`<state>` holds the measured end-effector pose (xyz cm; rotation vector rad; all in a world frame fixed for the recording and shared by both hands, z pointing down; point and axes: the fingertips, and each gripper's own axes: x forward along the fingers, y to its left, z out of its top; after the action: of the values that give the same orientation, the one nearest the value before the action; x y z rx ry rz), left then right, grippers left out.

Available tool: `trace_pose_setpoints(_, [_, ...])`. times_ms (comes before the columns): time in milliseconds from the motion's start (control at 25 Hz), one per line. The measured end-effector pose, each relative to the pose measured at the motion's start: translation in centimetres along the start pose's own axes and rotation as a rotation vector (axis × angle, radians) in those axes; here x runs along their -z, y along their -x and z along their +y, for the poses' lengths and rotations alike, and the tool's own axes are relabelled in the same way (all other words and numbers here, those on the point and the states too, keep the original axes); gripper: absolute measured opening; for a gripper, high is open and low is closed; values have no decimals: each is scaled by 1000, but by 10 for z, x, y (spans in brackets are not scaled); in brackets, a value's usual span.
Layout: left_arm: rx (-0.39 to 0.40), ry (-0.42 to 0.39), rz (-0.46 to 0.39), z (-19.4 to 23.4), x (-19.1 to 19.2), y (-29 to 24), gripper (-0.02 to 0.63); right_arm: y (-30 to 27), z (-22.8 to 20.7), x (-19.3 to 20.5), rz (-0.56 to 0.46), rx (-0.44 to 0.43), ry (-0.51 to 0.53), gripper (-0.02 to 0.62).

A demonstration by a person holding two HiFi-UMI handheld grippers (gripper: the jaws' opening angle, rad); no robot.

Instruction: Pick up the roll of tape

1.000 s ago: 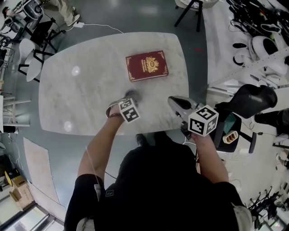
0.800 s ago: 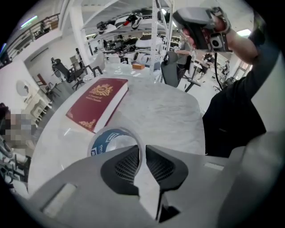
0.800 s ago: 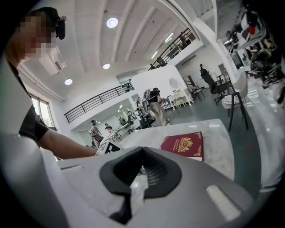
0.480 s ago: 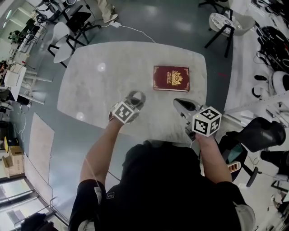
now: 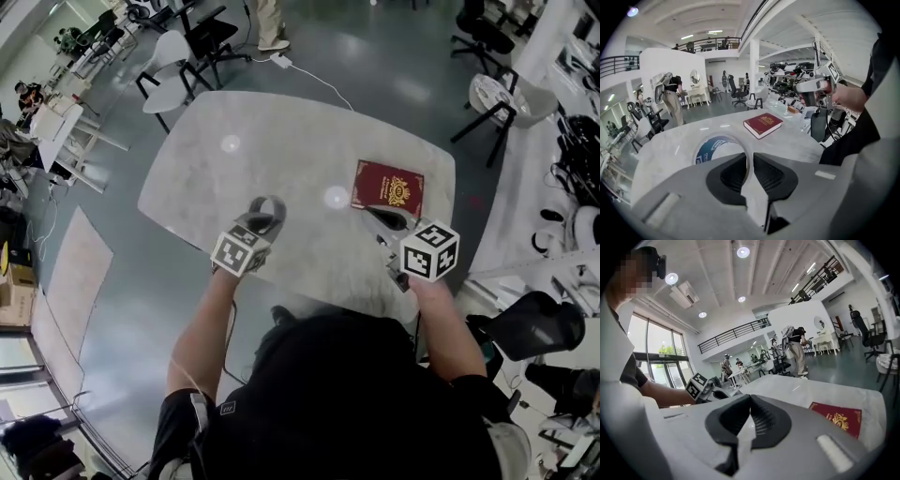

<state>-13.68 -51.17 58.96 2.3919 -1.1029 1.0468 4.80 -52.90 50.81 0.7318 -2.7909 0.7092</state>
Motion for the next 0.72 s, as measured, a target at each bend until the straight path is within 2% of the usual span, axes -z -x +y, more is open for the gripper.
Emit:
trace_pose_setpoints(320, [-83,17,-177,43,-3,86,57,-59,59,-44,-36,-12,94,3])
trace_pose_setpoints(520, [-159,35,-328,72,-12,146,57,-83,96,-75,-112,-13,146,3])
trace_pose_setpoints(720, [-230,115,-491,100,-19,209,55,-100,137,-102,-198,-50,200,2])
